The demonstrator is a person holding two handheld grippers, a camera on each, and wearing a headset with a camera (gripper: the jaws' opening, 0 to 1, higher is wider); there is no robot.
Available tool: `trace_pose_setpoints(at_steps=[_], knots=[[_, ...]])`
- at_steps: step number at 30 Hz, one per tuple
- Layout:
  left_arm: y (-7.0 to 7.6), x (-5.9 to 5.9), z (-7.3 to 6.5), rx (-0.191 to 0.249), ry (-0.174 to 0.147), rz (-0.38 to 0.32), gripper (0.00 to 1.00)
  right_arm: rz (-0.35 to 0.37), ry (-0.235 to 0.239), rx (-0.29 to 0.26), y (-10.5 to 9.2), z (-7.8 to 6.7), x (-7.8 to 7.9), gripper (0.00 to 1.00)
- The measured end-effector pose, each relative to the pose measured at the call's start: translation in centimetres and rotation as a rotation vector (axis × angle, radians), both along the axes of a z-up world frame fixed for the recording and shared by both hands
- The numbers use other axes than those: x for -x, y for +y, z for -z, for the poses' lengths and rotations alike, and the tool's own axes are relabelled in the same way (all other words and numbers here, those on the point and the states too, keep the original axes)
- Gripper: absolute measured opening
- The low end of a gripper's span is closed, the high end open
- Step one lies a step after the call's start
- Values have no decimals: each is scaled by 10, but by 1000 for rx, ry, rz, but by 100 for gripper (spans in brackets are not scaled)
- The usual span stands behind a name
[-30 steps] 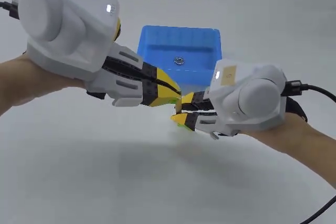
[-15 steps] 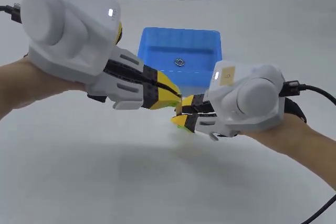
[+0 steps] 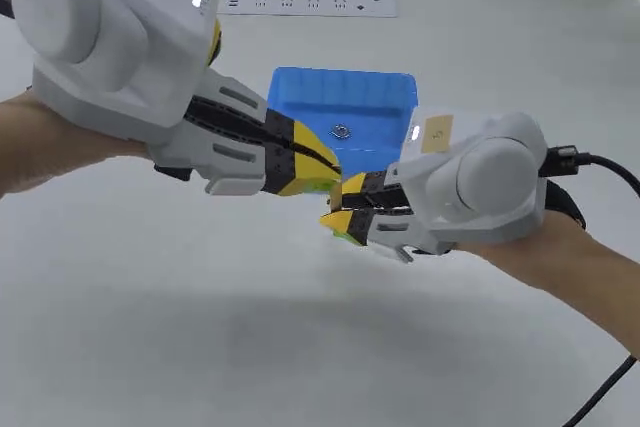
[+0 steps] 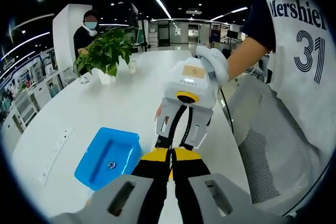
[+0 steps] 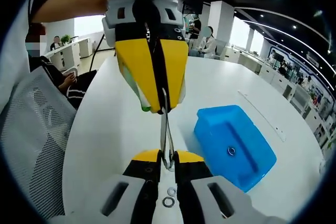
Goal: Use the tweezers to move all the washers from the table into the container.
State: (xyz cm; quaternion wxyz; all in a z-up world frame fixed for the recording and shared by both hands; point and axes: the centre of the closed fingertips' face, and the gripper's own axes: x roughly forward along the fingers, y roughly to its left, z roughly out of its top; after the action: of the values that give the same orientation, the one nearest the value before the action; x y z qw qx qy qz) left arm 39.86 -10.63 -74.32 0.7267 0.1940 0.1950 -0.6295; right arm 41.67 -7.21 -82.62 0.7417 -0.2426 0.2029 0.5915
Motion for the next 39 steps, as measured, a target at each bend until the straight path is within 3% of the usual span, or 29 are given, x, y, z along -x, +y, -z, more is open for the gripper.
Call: trace_pose_setpoints(at_steps=[4, 7, 16, 24, 33, 35, 39], knots=[[0, -6, -11, 2, -24, 5, 5, -4, -35, 3, -1, -11, -9, 11], [4, -14, -11, 3, -39, 4, 5, -4, -52, 1, -2, -18, -16, 11], [6, -35, -36, 18, -98, 9, 5, -3, -112, -13, -4, -42, -38, 11], [9, -66, -43, -12, -151, 17, 5, 8, -165, -16, -3, -54, -67, 11], [10, -91, -40, -17, -186, 6, 5, 17, -195, -5, -2, -51, -95, 11], [12, -95, -34, -28, -180, 7, 5, 10, -208, 17, -2, -45, -98, 11], [13, -102, -24, -36, -165, 5, 5, 6, -188, 26, -2, -31, -108, 11]])
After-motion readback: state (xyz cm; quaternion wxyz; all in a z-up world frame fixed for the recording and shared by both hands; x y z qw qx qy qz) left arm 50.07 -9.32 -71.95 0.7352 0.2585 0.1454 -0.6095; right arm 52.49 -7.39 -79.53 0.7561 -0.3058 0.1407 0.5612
